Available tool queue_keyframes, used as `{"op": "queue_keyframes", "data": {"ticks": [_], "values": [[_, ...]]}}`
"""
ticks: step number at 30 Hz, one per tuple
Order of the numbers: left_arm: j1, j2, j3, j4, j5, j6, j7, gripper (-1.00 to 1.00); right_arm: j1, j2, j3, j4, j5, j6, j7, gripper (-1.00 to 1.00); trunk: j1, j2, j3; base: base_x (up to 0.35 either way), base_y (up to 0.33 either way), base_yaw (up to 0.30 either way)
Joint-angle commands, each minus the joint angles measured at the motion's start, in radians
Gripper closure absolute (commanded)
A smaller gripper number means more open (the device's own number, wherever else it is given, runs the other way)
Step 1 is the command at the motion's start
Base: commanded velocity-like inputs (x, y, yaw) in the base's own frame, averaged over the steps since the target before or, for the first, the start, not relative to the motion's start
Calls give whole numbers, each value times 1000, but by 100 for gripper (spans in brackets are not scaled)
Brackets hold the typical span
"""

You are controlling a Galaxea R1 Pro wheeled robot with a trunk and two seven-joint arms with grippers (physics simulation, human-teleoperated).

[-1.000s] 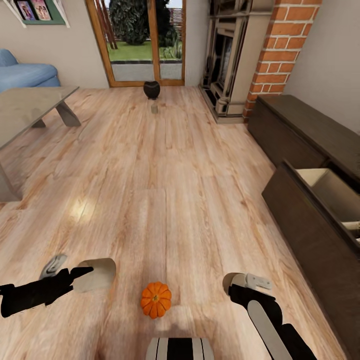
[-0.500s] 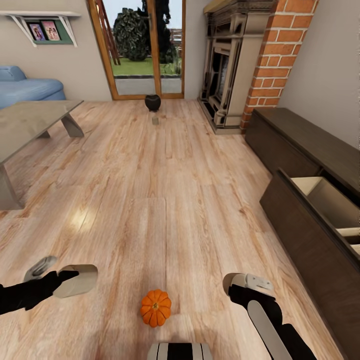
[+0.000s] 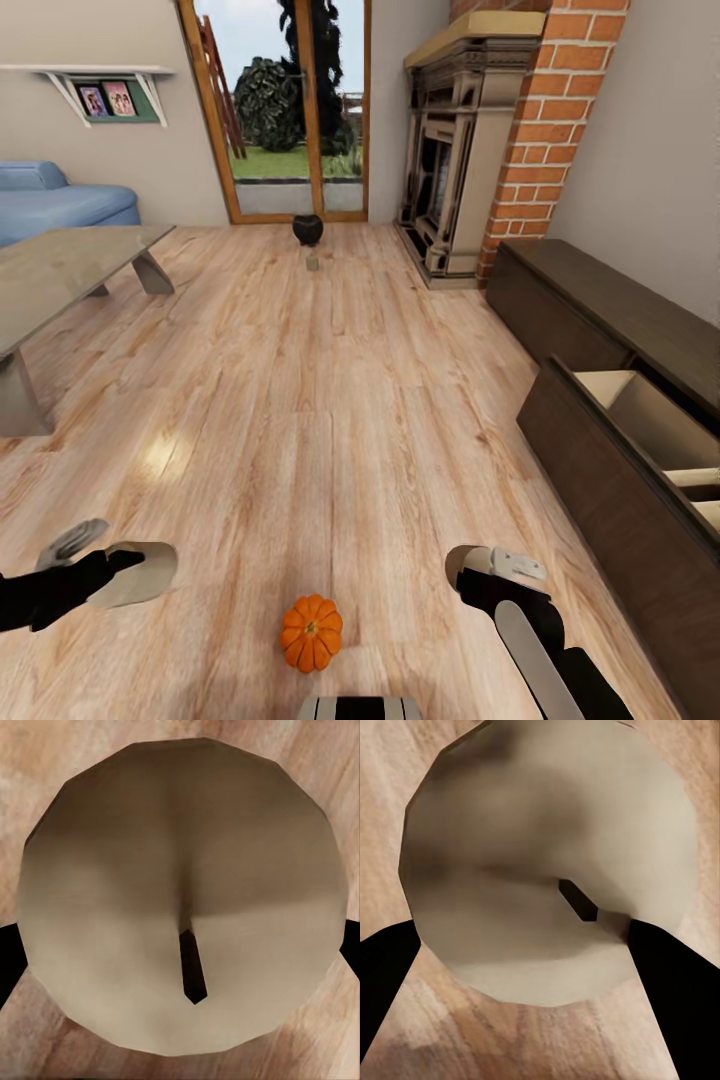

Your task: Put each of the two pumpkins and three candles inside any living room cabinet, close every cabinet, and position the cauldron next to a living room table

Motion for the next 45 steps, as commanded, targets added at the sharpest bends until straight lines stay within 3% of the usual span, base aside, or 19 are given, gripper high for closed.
{"op": "queue_keyframes", "data": {"ticks": [1, 10, 17, 34, 45], "values": [[-1, -1, 0, -1, 13, 1, 20, 100, -1, -1, 2, -1, -9, 2, -10, 100, -1, 0, 3, 0, 0, 0], [-1, -3, 0, -1, 10, 1, 39, 100, -1, -1, 2, 2, -9, 2, -9, 100, -5, 2, 38, 0, 0, 0], [-1, -3, 0, -1, 10, 1, 38, 100, -1, -1, 3, 7, -12, 2, -7, 100, -5, 2, 36, 0, 0, 0], [-2, -4, -1, -1, 10, 1, 38, 100, -1, -3, 3, 12, -11, 2, -7, 100, -12, 6, 75, 0, 0, 0], [-2, -5, -1, -1, 10, 1, 40, 100, -1, -3, 3, 13, -9, 2, -7, 100, -54, 83, 92, 0, 0, 0]]}}
